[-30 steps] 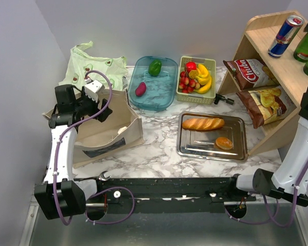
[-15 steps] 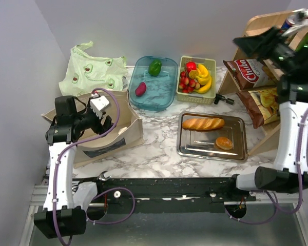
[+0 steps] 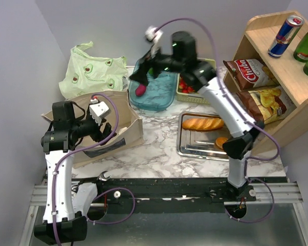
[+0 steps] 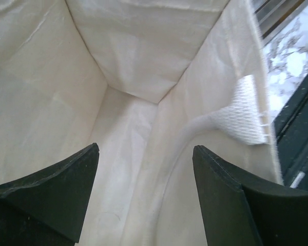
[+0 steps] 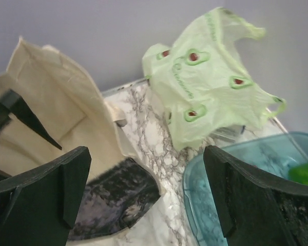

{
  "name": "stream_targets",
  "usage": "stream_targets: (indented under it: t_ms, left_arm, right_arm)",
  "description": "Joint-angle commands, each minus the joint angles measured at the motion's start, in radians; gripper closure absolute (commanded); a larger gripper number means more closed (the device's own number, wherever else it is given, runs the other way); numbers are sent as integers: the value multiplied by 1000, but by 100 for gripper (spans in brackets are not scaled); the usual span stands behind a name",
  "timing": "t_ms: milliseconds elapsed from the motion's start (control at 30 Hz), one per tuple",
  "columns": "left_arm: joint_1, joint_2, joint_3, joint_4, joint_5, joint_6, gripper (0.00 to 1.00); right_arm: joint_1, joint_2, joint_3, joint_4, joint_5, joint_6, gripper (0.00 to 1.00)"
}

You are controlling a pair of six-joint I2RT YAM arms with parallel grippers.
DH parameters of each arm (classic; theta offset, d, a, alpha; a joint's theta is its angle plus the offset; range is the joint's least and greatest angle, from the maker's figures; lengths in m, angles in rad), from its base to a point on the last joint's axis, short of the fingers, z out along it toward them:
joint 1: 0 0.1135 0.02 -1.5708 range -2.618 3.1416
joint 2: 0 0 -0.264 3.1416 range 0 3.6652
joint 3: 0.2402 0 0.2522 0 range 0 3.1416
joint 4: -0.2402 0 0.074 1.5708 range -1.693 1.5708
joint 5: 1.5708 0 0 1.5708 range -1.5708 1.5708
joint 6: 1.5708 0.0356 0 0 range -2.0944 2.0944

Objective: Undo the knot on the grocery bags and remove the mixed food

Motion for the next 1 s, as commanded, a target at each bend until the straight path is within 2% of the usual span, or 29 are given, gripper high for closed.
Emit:
stream_targets:
  t_ms: [0,167,267,333,400,467,533,600,633,733,800,967]
  left_arm:
    - [11,-6,125,-127,106,-73,24]
    - [89,6,306,-139,202,-202,23]
    - [116,8,375,-55,137,-300,23]
    - [127,14,406,29,30,-358,23]
    - [134,36,435,97,-70,-393,23]
    - [135,75,470,148,-156,-405,22]
    - [136,117,489,212,-249,-416,22]
    - [135,156,491,297,-349,-419,20]
    - [136,183,491,342,-400,-409,19]
    - [139,273,505,451,-513,-381,16]
    - [143,354,541,467,-520,-339,11]
    - [163,580,657,434,-521,-337,4]
  right_arm:
    - [157,88,29,-14,154,-345,0]
    - [217,176,-16,60,170,-463,0]
    - [234,219,-35,112,222,-475,0]
    - [241,240,-54,137,280,-487,1]
    - [242,247,-65,124,317,-505,11]
    - [242,235,-92,94,345,-518,27]
    - [242,202,-133,51,340,-530,48]
    - [242,166,-155,-17,310,-524,84]
    - [242,150,-149,-57,296,-510,98]
    - [242,115,-93,-237,243,-435,99]
    - [242,81,-89,-338,233,-397,99]
    - [234,-68,-322,-420,322,-361,99]
